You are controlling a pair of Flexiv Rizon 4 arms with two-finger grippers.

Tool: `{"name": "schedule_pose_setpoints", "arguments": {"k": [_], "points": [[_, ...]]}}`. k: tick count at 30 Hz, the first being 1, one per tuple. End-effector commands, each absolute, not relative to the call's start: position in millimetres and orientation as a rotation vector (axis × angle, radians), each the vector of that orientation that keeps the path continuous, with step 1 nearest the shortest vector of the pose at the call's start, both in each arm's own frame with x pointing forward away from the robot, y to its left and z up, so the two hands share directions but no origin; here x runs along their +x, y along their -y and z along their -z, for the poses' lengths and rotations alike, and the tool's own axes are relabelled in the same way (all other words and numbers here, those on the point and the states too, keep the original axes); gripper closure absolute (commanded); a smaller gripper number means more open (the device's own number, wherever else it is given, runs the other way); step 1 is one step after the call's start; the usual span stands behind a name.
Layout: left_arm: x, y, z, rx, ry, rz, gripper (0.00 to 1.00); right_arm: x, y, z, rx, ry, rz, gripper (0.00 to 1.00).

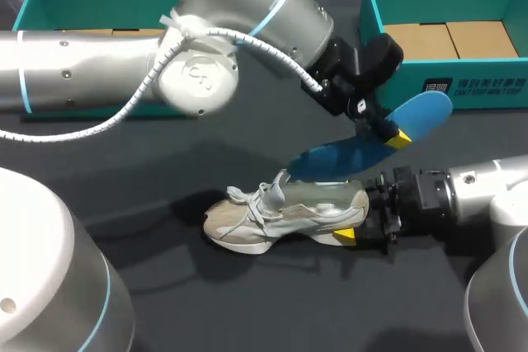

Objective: Take the shoe out of the shoebox, open the shoe tongue, remove and reinsert the insole, then place the shoe into the shoebox

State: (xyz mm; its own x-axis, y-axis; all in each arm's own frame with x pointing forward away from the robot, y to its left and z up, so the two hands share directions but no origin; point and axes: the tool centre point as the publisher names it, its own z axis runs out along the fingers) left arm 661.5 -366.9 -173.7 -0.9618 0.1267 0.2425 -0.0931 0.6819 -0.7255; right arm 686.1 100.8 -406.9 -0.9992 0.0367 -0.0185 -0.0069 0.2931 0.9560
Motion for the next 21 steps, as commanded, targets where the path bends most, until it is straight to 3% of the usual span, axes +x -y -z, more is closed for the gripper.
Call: {"name": "schedule_pose_setpoints", "arguments": {"k": [1, 4, 21], "points": [[658.2, 376.6, 152.2, -0.101, 2.545, -1.138, 1.00, 685.5, -101.3, 406.5, 0.029, -2.500, -1.840, 1.00], [658.4, 373.2, 121.5, -0.090, 2.452, -1.202, 1.00, 685.5, -101.3, 406.5, 0.029, -2.500, -1.840, 1.00], [658.4, 373.2, 121.5, -0.090, 2.452, -1.202, 1.00, 685.5, -101.3, 406.5, 0.029, -2.500, -1.840, 1.00]]}}
